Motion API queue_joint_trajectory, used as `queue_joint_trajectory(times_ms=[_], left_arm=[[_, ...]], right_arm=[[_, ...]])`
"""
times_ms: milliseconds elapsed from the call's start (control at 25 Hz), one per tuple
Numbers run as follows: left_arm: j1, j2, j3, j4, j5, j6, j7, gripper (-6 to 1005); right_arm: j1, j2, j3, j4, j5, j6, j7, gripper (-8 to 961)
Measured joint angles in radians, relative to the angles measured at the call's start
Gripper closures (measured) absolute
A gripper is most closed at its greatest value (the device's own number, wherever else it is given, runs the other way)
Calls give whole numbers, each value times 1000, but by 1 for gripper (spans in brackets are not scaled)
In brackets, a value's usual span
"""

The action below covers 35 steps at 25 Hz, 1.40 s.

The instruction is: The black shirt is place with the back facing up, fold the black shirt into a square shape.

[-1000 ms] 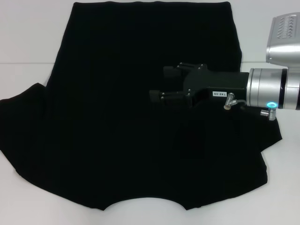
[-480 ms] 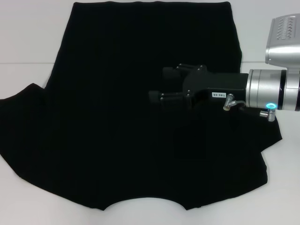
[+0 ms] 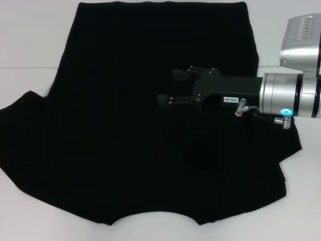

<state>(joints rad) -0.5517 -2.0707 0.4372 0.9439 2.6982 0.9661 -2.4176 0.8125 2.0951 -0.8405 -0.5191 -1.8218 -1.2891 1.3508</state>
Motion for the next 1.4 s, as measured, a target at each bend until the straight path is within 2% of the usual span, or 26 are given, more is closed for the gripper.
queue_joint_trajectory(times_ms=[840,1400], left_arm=[[-24,-2,9,12,-12,26,4,977],[-1,-2,0,24,-11,29,1,971]], right_arm=[[-2,-3,0,1,1,1,8,27],[-5,-2,2,1,1,1,4,27]])
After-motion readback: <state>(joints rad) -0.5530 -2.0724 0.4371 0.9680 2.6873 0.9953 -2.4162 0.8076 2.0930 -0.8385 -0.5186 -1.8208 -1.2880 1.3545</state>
